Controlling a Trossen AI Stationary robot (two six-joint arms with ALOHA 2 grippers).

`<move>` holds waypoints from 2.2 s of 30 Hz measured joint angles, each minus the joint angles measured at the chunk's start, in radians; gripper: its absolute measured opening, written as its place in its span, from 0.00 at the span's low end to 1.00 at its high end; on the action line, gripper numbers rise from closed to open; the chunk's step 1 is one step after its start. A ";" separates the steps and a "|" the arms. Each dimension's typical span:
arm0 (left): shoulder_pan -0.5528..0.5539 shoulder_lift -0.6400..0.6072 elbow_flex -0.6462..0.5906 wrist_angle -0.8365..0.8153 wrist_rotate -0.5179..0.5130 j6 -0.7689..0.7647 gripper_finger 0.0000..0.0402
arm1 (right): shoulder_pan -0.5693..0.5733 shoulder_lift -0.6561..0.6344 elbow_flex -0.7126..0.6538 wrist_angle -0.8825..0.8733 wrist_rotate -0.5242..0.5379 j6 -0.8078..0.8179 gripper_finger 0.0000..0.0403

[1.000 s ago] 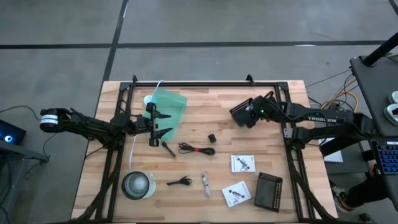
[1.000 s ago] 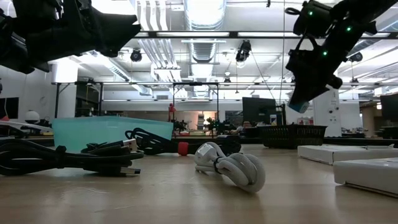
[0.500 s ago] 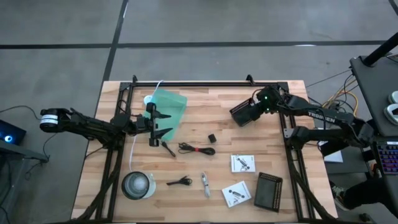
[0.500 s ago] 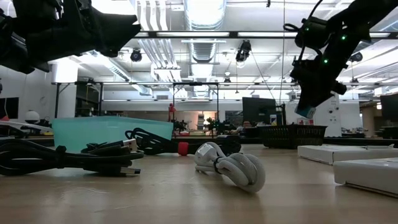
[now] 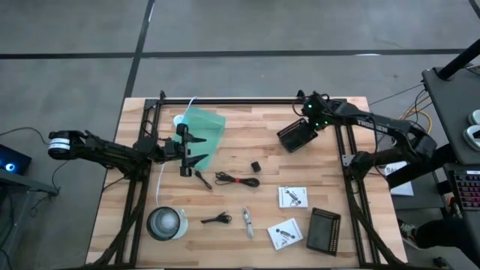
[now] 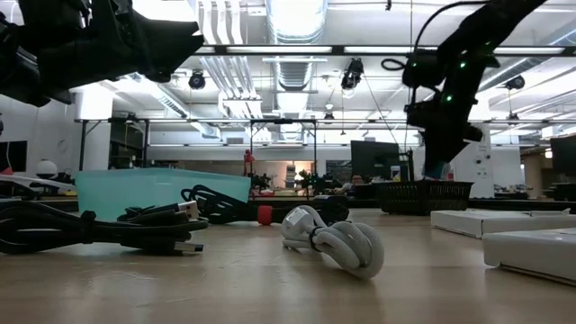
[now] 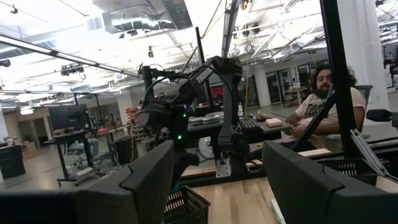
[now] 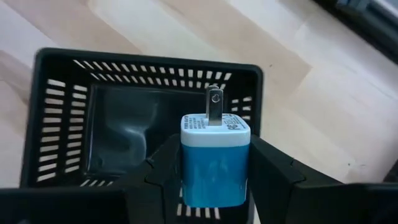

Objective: Pick and place items into bin
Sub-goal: Put the blue charger adapter into the top black bin, then put the black charger adapter into the top black bin

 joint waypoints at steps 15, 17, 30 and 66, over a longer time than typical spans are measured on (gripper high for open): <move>0.000 0.000 -0.001 0.000 0.000 0.000 0.57 | 0.000 0.115 0.040 -0.024 -0.003 -0.010 0.33; 0.000 0.000 -0.001 0.000 0.000 0.000 0.57 | 0.000 0.110 0.040 -0.032 -0.003 -0.010 0.33; 0.000 0.000 -0.001 0.000 0.000 0.000 0.57 | 0.016 0.082 0.040 -0.044 -0.041 0.012 0.33; 0.000 0.000 -0.002 0.000 0.000 0.000 0.57 | 0.181 0.083 0.128 -0.029 -0.082 -0.082 0.46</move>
